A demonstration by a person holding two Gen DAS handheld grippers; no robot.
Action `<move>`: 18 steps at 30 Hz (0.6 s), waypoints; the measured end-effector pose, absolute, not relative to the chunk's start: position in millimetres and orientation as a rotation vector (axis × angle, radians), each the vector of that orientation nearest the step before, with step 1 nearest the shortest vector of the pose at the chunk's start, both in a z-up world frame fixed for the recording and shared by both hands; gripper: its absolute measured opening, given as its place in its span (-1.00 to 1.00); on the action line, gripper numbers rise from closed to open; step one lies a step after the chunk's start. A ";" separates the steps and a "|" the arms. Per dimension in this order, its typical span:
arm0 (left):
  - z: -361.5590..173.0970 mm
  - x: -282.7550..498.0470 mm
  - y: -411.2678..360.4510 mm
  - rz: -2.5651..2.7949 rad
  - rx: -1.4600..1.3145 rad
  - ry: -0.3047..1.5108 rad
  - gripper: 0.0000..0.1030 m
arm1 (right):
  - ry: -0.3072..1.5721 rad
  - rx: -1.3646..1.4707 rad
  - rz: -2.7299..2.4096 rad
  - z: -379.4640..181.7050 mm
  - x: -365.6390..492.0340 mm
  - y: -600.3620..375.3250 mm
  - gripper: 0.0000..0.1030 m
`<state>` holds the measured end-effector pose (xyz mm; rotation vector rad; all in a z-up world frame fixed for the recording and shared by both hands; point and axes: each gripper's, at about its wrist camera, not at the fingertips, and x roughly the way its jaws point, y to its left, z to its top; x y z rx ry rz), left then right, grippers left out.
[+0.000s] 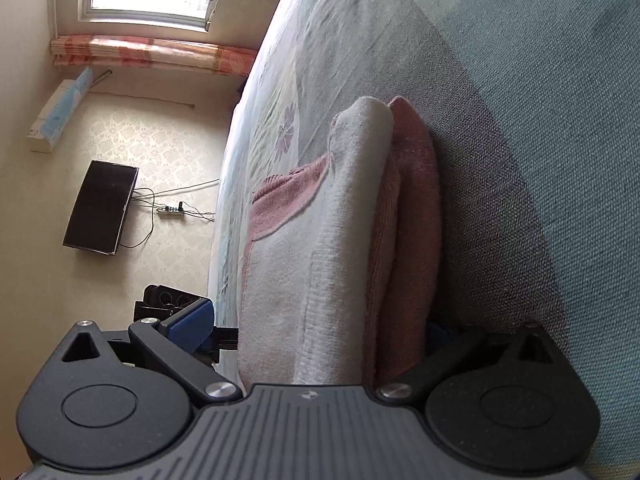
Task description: Fold clothes
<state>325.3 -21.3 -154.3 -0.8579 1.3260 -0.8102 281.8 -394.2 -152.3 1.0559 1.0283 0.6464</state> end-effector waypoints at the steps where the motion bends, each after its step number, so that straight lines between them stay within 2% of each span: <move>1: -153.7 325.3 -20.9 -0.809 -0.840 1.328 0.93 | 1.028 1.049 0.640 -152.9 282.0 -395.6 0.86; 3: -154.4 325.5 -17.5 -0.791 -0.828 1.333 0.73 | 1.041 1.016 0.612 -154.1 281.5 -398.4 0.59; 4: -155.9 325.6 -14.4 -0.780 -0.820 1.336 0.64 | 1.043 1.007 0.599 -156.3 280.0 -401.3 0.33; 5: -157.6 325.5 -10.9 -0.768 -0.810 1.339 0.43 | 1.039 1.010 0.588 -160.4 277.5 -405.1 0.06; 6: -159.7 325.1 -6.8 -0.757 -0.818 1.341 0.26 | 1.030 1.025 0.585 -165.2 274.4 -409.8 -0.02; 8: -163.5 322.6 1.0 -0.739 -0.847 1.345 0.19 | 1.001 1.039 0.594 -168.3 269.7 -412.5 -0.04; 9: -161.7 321.2 0.8 -0.730 -0.846 1.349 0.23 | 1.001 1.027 0.588 -167.0 269.0 -411.3 -0.04; 10: -158.0 320.9 -3.2 -0.732 -0.825 1.349 0.30 | 1.002 1.016 0.580 -165.0 268.6 -409.2 0.02; 11: -154.4 321.1 -8.9 -0.740 -0.787 1.342 0.49 | 1.005 1.002 0.578 -162.4 268.8 -406.2 0.12; 14: -150.0 323.0 -19.8 -0.762 -0.705 1.312 0.55 | 1.013 0.961 0.595 -156.5 270.9 -398.0 0.32; 16: -153.3 324.5 -14.7 -0.776 -0.707 1.308 0.51 | 1.020 0.945 0.595 -155.4 272.4 -395.5 0.30; 18: -153.6 325.8 -13.1 -0.772 -0.700 1.293 0.15 | 1.022 0.948 0.589 -156.2 272.8 -395.5 0.20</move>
